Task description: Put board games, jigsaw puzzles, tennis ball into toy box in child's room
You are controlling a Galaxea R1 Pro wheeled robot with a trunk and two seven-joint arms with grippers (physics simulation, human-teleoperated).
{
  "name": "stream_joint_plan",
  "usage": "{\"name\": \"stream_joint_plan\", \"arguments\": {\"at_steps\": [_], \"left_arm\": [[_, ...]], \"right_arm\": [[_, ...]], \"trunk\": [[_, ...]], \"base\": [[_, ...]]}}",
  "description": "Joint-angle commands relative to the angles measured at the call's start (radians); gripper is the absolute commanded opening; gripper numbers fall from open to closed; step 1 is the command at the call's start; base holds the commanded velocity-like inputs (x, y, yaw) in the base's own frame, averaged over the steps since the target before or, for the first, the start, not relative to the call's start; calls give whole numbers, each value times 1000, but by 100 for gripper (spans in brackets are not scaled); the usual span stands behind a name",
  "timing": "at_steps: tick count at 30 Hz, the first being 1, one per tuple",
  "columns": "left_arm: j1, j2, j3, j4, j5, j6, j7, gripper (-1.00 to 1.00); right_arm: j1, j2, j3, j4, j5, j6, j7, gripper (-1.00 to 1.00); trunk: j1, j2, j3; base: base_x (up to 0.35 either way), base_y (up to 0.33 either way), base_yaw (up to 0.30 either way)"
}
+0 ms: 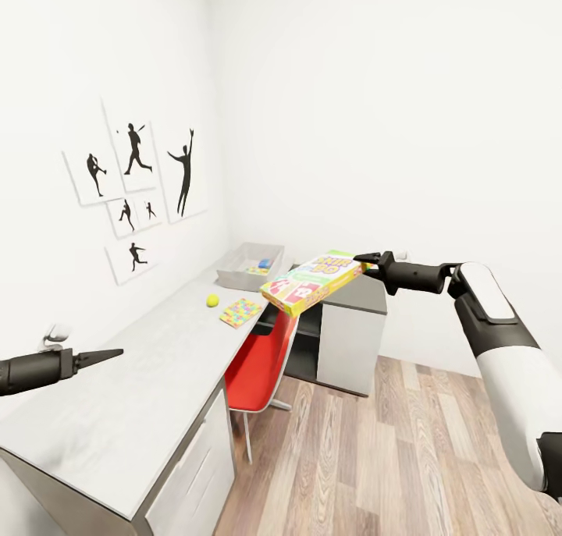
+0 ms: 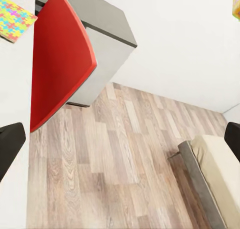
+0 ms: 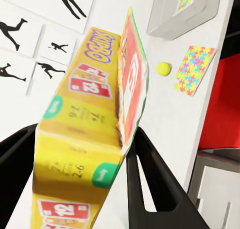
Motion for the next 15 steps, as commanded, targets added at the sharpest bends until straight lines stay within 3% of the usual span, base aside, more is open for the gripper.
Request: {"name": "stream_joint_plan", "arguments": {"at_steps": [1, 8, 15], "left_arm": [[-1, 0, 0, -1, 1, 10, -2, 100], [-2, -5, -3, -7, -2, 10, -1, 100], [-2, -11, -5, -7, -3, 10, 0, 100]], "right_arm": [[0, 0, 0, -1, -11, 0, -10, -100], [9, 1, -9, -2, -10, 0, 6, -100], [9, 1, -8, -1, -2, 0, 8, -100]], "trunk": [[-3, 5, 1], [-15, 26, 10], [-15, 26, 10]], "base": [[0, 0, 0], [18, -22, 0], [183, -214, 0]]}}
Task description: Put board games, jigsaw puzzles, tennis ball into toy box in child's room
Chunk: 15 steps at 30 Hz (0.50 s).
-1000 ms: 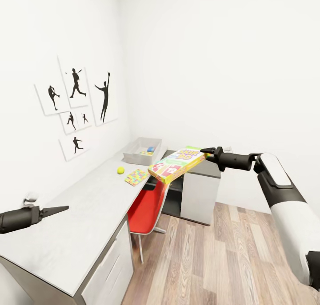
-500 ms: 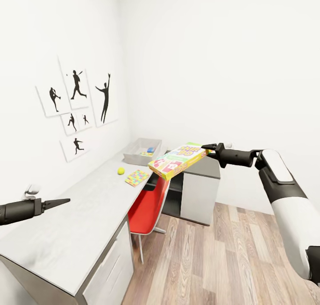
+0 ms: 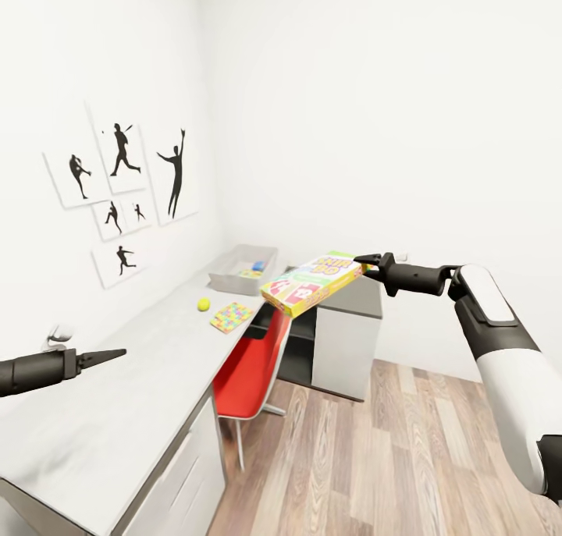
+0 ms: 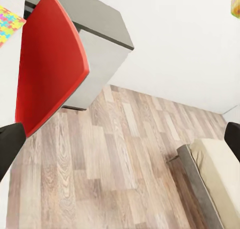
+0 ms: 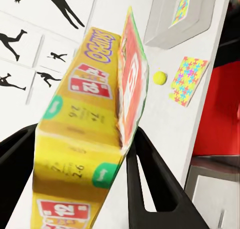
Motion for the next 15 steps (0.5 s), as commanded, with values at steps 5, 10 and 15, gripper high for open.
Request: {"name": "stream_joint_plan", "arguments": {"at_steps": [5, 10, 15], "left_arm": [[-1, -11, 0, 0, 1, 10, -1, 100], [-1, -15, 0, -1, 1, 10, -1, 100], [-1, -16, -1, -1, 1, 10, -1, 100]], "right_arm": [[-1, -1, 6, -1, -10, 1, -10, -100], [-1, -1, 8, -1, -8, 1, -10, -100], [-1, -1, 8, -1, -6, 1, -10, -100]], "trunk": [[1, -2, -2], [1, -2, -2], [1, -2, -1]], "base": [[229, -254, 0], [235, -256, 0], [240, -254, 34]]}}
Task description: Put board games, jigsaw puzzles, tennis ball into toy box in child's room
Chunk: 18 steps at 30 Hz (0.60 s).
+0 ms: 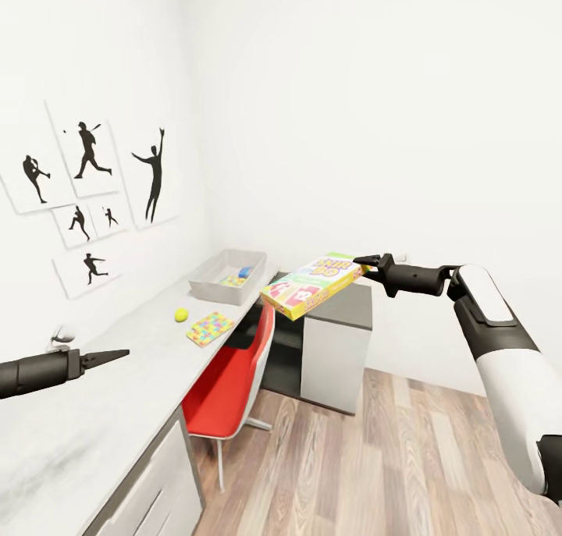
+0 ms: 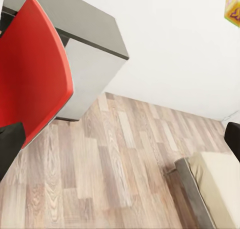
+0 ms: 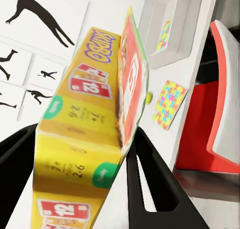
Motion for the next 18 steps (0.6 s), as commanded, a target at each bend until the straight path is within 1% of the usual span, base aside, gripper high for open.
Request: {"name": "stream_joint_plan", "arguments": {"at_steps": [1, 7, 13, 18], "left_arm": [[-1, 0, 0, 0, 1, 10, -2, 100], [-1, -1, 1, 0, 1, 10, -2, 100], [-1, -2, 1, 0, 2, 10, -2, 100], [-1, -2, 1, 0, 4, 10, -2, 100]], "right_arm": [[-1, -1, 1, -1, -18, 0, -10, -100], [-1, -1, 4, -3, -17, 0, -10, -100], [0, 0, 7, -4, -17, 0, -9, -100], [1, 1, 8, -4, -17, 0, -9, -100]], "trunk": [[1, -2, -1], [1, -2, 4], [1, -2, 9], [1, -2, 13]], "base": [[241, -254, 154], [251, -232, 208], [306, -62, 246], [276, -156, 265]]}}
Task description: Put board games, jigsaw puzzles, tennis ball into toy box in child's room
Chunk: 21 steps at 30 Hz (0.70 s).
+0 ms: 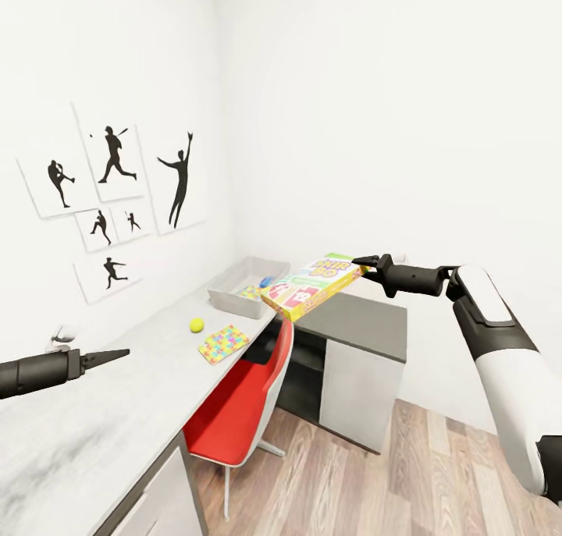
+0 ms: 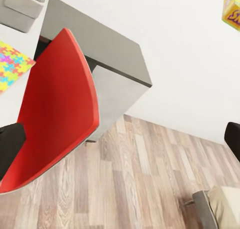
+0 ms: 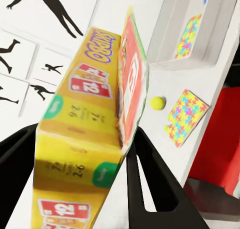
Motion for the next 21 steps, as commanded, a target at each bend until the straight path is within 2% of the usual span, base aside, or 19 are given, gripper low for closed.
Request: {"name": "stream_joint_plan", "arguments": {"at_steps": [1, 6, 17, 21], "left_arm": [[-1, -3, 0, 0, 1, 10, -2, 100], [-1, -19, -2, 0, 0, 10, -2, 100], [-1, -23, -3, 0, 1, 10, -2, 100], [-1, -32, -3, 0, 2, 10, -2, 100]], "right_arm": [[-1, -1, 2, -1, -18, 0, -9, -100], [-1, 0, 3, -2, -18, 0, -9, -100], [-1, -2, 2, -2, -18, 0, -9, -100], [-1, -3, 2, -2, -17, 0, -9, -100]], "trunk": [[1, -2, -1], [1, -2, 2], [1, -2, 10], [1, -2, 13]], "base": [[259, -203, 267], [255, -216, 267], [253, -239, 268], [231, -243, 268]]}}
